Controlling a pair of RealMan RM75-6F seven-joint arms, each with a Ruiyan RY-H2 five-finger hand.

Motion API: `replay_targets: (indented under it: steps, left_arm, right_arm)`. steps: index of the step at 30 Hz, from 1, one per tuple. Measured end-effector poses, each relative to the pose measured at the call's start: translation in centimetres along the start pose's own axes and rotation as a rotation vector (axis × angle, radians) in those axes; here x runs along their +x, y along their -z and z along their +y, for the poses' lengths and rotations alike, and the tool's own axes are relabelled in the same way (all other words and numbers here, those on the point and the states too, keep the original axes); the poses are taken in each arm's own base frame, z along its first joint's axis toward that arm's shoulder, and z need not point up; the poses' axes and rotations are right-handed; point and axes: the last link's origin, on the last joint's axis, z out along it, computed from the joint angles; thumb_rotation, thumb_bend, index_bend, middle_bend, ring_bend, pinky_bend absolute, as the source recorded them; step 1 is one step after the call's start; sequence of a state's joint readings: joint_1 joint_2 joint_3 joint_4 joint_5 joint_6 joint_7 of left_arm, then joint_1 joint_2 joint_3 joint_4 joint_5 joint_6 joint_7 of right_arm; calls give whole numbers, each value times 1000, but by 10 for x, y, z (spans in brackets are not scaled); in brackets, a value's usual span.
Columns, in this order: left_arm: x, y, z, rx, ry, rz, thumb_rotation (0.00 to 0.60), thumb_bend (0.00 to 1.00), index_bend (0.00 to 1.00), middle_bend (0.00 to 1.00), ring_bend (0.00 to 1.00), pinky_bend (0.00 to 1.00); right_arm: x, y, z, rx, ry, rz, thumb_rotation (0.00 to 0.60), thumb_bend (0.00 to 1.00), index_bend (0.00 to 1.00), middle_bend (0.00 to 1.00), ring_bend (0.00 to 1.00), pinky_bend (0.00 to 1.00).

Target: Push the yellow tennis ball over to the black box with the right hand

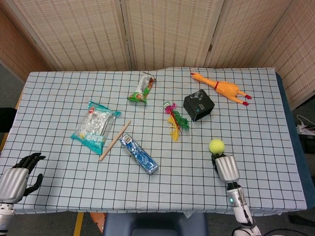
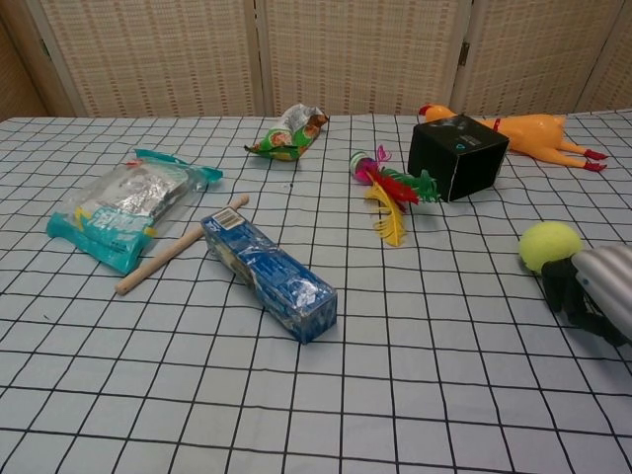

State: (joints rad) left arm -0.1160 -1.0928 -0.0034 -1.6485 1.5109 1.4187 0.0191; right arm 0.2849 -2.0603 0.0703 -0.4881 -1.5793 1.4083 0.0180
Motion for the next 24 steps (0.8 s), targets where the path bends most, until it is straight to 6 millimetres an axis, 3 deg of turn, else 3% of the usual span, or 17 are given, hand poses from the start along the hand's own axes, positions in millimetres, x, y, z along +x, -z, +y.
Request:
replay_targets:
  steps: [24]
  left_arm:
    - [-3, -1, -1, 10, -7, -12, 600, 499, 237, 148, 173, 423]
  right_arm:
    - [4, -55, 19, -14, 103, -56, 600, 1000, 1000, 839, 698, 942]
